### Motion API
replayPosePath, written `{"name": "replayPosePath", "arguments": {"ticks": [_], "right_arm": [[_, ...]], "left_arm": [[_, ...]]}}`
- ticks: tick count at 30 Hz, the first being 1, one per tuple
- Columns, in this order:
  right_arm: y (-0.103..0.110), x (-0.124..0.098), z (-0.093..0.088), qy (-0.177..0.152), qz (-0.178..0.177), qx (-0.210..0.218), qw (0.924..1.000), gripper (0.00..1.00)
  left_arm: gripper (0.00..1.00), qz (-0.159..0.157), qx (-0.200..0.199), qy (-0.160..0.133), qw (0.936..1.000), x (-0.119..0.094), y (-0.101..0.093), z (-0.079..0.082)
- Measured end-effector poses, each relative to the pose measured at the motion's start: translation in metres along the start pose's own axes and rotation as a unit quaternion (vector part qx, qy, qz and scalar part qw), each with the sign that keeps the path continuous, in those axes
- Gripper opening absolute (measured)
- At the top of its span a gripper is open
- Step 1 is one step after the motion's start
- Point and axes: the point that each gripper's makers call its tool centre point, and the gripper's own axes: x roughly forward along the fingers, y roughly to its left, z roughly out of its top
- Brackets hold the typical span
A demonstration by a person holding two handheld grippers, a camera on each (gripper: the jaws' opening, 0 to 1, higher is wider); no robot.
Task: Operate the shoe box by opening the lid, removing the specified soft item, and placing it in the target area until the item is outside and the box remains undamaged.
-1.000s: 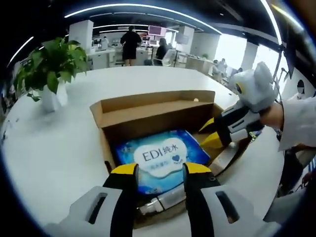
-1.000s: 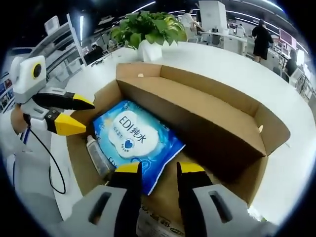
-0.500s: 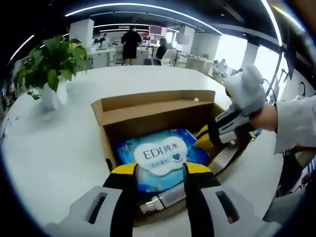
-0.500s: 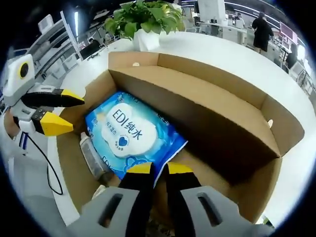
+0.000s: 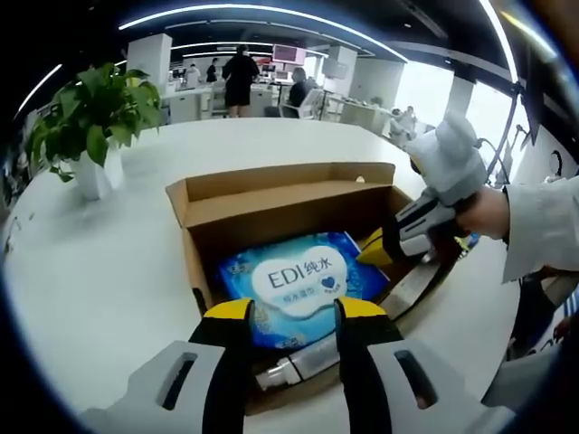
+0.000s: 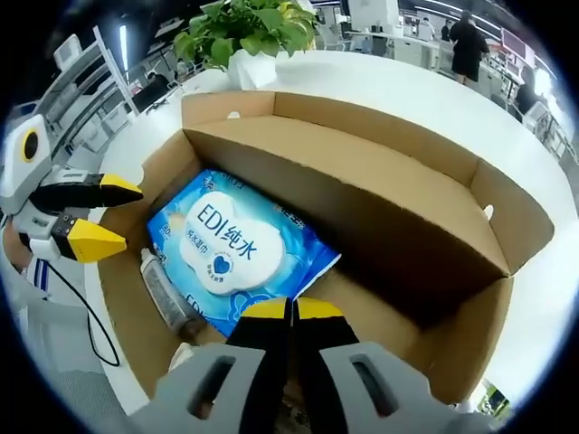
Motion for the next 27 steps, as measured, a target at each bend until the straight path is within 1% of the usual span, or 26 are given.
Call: {"name": "replayPosePath", "arguments": {"ticks": [9,13,16,19,22,23,24,27], "right_arm": [[-0.010,-0.006,-0.005,0.000,-0.010,0.001,0.9999,0.00],[-0.015,-0.010,-0.009,0.000,-0.015,0.004,0.9999,0.00],[-0.018,-0.012,-0.010,-0.002,-0.016,0.005,0.9999,0.00],[-0.018,-0.014,-0.012,-0.002,-0.019,0.005,0.9998,0.00],[-0.019,-0.016,-0.012,-0.001,-0.024,-0.001,0.9997,0.00],[-0.020,-0.017,-0.013,-0.001,-0.024,-0.003,0.9997,0.00],[-0.020,-0.017,-0.013,-0.001,-0.023,-0.002,0.9997,0.00],[-0.020,-0.018,-0.013,-0.002,-0.023,0.001,0.9997,0.00]], "left_arm": [[0.33,0.002,0.000,0.015,0.9999,0.011,0.000,-0.005],[0.31,0.008,-0.004,0.030,0.9995,0.017,0.004,-0.009],[0.31,0.007,-0.005,0.036,0.9993,0.023,0.005,-0.008],[0.30,0.008,-0.006,0.045,0.9989,0.028,0.006,-0.010],[0.28,0.015,-0.014,0.067,0.9975,0.033,0.009,-0.017],[0.27,0.022,-0.001,0.056,0.9982,0.034,0.012,-0.012],[0.27,0.016,-0.016,0.062,0.9978,0.035,0.009,-0.012],[0.24,0.018,-0.009,0.070,0.9974,0.039,0.008,-0.012]]}}
